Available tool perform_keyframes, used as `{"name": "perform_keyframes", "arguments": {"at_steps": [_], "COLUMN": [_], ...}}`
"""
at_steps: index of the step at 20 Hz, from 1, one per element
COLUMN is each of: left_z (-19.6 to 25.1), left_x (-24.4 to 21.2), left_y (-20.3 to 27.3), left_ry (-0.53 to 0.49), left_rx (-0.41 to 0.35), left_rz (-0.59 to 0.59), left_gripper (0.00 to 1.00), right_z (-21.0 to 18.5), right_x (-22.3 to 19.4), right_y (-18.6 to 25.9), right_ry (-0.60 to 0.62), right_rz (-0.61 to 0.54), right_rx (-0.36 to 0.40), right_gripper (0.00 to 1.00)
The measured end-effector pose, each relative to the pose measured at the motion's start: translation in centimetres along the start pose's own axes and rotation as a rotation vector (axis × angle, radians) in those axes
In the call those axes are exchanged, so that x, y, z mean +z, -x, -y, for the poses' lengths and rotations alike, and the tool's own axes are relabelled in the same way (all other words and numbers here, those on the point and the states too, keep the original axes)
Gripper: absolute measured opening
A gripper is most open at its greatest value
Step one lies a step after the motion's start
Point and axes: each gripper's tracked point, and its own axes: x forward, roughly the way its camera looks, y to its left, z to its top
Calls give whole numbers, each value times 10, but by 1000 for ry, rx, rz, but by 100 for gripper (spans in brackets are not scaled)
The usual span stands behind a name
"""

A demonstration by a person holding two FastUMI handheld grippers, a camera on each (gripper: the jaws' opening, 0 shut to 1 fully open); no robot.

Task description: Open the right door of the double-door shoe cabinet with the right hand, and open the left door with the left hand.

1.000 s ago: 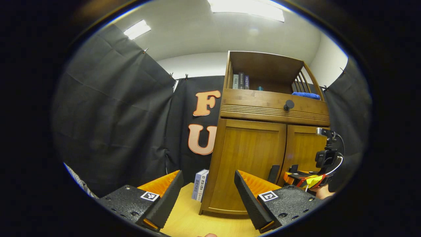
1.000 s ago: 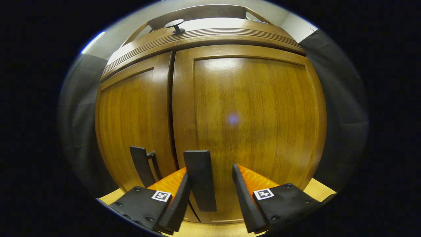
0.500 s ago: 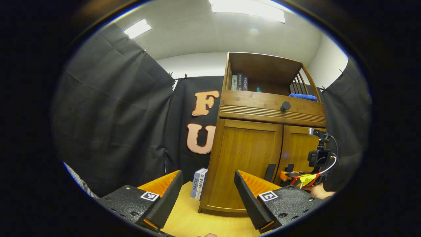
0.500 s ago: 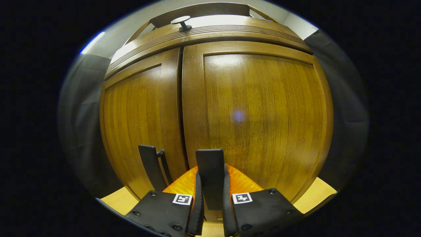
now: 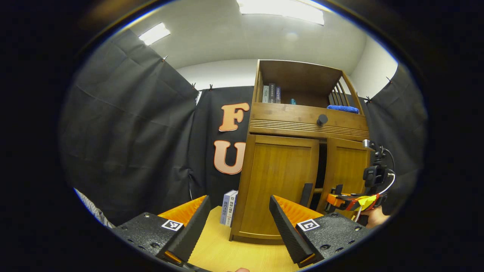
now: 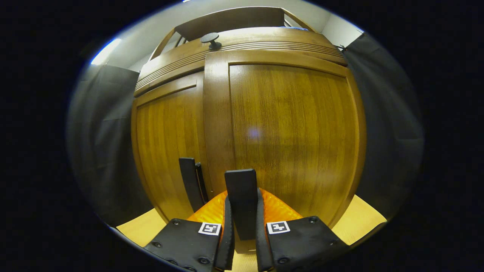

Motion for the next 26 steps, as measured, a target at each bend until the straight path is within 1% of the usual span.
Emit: {"name": "perform_keyframes", "arguments": {"at_steps": [1,2,3,4,5,6,7,8,12,13,14,15,17,18,19,20,21,23,24,25,26], "left_z": [1,2,5,8,12,14,17,19,26,29,32,34,40,43,45,47,48,49,50,51,52], "left_x": [0,-2,-3,-7,-9,-9,-9,-9,-11,-11,-11,-11,-12,-13,-15,-15,-16,-17,-17,-16,-16], "left_y": [0,0,-1,-1,-1,-1,-2,-2,-3,-4,-3,-3,-5,-6,-6,-6,-7,-8,-9,-9,-10], "left_ry": [-2,-1,4,9,13,15,13,8,6,8,10,11,12,16,21,26,28,27,27,28,30], "left_rx": [-4,-9,-17,-28,-36,-45,-56,-63,-85,-92,-101,-109,-123,-131,-140,-146,-150,-155,-157,-160,-162], "left_rz": [2,0,-6,-14,-21,-23,-21,-18,-19,-17,-15,-14,-16,-19,-22,-24,-25,-25,-25,-25,-23], "left_gripper": [94,92,91,95,92,95,92,95,94,91,92,95,94,92,94,92,94,94,94,94,94], "right_z": [0,1,3,5,6,8,9,11,23,25,27,29,34,37,40,42,44,50,53,56,60], "right_x": [1,1,1,1,0,0,0,2,3,4,4,4,5,5,5,6,6,7,7,8,8], "right_y": [2,8,12,17,22,27,32,33,49,52,55,57,61,63,66,68,70,75,77,78,80], "right_ry": [0,1,0,-3,-6,-8,-8,-3,0,-3,-6,-6,-5,-4,-5,-7,-10,-14,-16,-18,-20], "right_rz": [1,0,0,3,3,2,1,2,3,5,7,8,7,6,6,6,6,7,10,10,11], "right_rx": [1,2,3,3,3,1,-2,-5,-22,-29,-37,-45,-63,-71,-80,-88,-96,-113,-123,-136,-151], "right_gripper": [31,31,35,35,31,27,27,27,27,35,35,35,35,30,34,34,30,26,30,29,24]}}
